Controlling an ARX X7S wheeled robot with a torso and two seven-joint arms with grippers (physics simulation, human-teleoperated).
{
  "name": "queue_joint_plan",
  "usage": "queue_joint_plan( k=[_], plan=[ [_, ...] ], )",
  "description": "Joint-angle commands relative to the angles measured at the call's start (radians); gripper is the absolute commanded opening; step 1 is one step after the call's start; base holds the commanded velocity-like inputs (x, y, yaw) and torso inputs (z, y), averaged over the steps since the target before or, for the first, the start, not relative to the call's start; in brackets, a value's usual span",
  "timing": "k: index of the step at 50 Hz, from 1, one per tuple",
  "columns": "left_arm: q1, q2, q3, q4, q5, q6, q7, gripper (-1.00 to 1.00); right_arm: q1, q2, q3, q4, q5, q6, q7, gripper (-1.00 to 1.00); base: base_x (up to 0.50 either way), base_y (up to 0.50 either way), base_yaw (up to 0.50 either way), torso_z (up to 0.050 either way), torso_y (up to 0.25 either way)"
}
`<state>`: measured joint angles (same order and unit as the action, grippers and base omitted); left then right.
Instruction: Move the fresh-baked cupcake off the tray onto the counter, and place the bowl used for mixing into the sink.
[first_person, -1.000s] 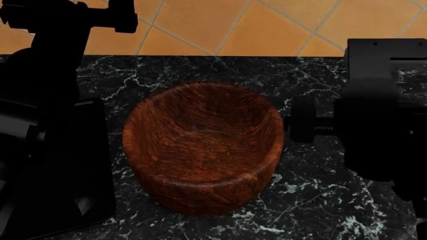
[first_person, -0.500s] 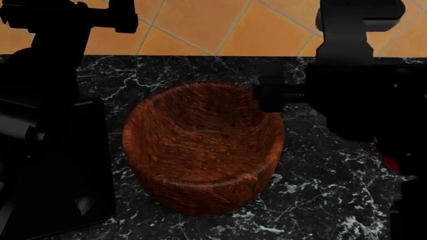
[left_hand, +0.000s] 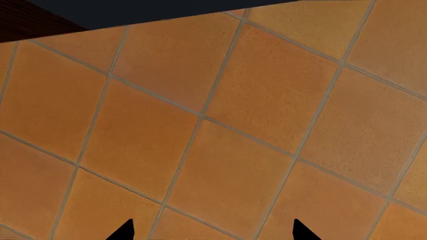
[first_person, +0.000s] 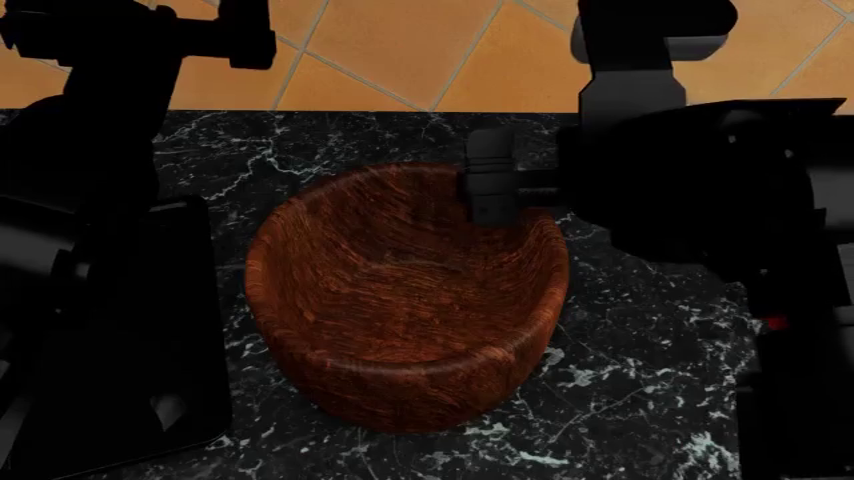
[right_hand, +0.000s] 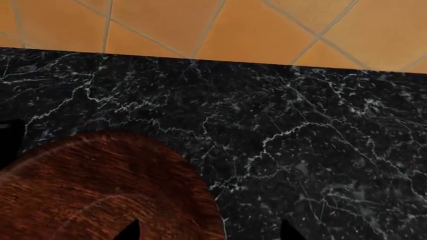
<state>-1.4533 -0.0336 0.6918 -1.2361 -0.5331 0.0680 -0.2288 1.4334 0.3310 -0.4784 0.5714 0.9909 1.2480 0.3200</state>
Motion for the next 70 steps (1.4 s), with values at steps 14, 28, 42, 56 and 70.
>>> queue_joint_plan(
  k=[14,28,42,56,70],
  plan=[
    [0.019,-0.004,-0.01,0.023,0.046,0.003,-0.007,1.0,0.003,-0.029,-0.044,0.069,0.01,0.045,-0.028,1.0,0.0,0.0,0.0,0.0,0.0],
    [0.018,-0.002,-0.007,0.014,0.041,0.011,-0.002,1.0,-0.026,-0.029,-0.038,0.071,0.038,0.105,0.02,1.0,0.0,0.0,0.0,0.0,0.0],
    [0.017,-0.003,-0.005,0.016,0.036,0.013,-0.004,1.0,-0.072,-0.018,-0.034,0.09,0.052,0.121,0.046,1.0,0.0,0.0,0.0,0.0,0.0],
    [0.027,-0.015,0.002,0.061,0.028,-0.012,-0.015,1.0,-0.078,-0.022,-0.07,0.125,0.033,0.085,-0.003,1.0,0.0,0.0,0.0,0.0,0.0],
    [0.026,-0.018,0.01,0.06,0.021,-0.011,-0.02,1.0,-0.091,-0.021,-0.074,0.114,0.043,0.08,-0.011,-1.0,0.0,0.0,0.0,0.0,0.0]
  ],
)
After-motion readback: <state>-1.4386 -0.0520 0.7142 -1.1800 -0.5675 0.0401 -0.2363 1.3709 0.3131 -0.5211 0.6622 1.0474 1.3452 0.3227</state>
